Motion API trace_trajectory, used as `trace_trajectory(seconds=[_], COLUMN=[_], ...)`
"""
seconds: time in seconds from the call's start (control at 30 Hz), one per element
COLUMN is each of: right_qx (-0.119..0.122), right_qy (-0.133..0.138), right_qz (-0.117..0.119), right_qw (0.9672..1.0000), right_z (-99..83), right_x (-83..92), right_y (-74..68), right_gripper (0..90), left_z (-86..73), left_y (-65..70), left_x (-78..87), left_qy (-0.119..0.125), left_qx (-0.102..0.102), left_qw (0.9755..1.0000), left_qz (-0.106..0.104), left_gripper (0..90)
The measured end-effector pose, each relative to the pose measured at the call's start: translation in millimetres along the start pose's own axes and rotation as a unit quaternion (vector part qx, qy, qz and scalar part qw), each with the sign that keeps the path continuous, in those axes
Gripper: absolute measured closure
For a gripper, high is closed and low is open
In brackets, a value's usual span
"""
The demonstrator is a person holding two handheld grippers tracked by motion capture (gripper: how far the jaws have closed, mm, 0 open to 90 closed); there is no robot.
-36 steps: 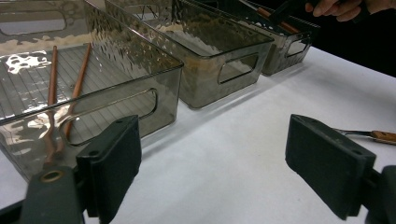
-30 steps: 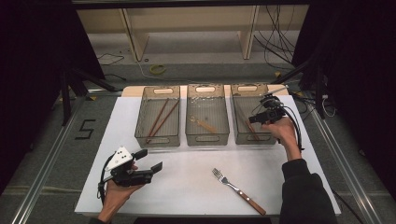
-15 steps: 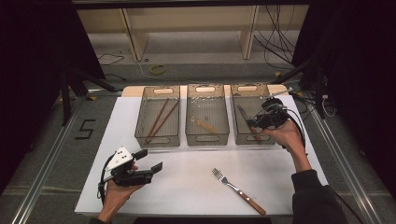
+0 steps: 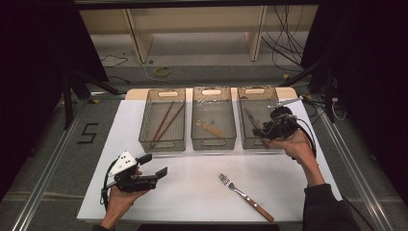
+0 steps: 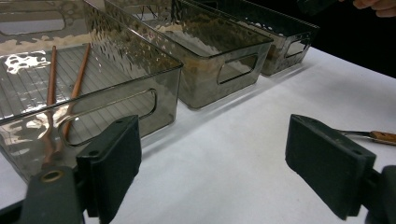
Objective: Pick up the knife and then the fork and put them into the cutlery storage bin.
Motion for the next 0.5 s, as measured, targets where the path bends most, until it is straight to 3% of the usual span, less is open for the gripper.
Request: trace_trajectory(seconds=[0.5], right_qx=[0.021], right_qy=[0.006], right_qz=[0.010], right_qw=[0.9997], right_z=[-12.8], right_x=[4.3], right_y=[-17.8], right_gripper=[36.4], left_z=[-0.1], left_y=[0.0], left_x=[0.1], left_qy=[0.001], left_qx=[0.000], left_qw=[1.0000], left_qz=[0.000], left_gripper=[17.9])
Point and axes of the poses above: each handheld gripper's, and its own axes: x roughly backward along the jaws, z roughly out of its top, y roughly to its right, the point moved 2 cm from there along -x, roughly forward along the jaws, and after that the axes turned 1 degree about -y, right-handed, at the moved point
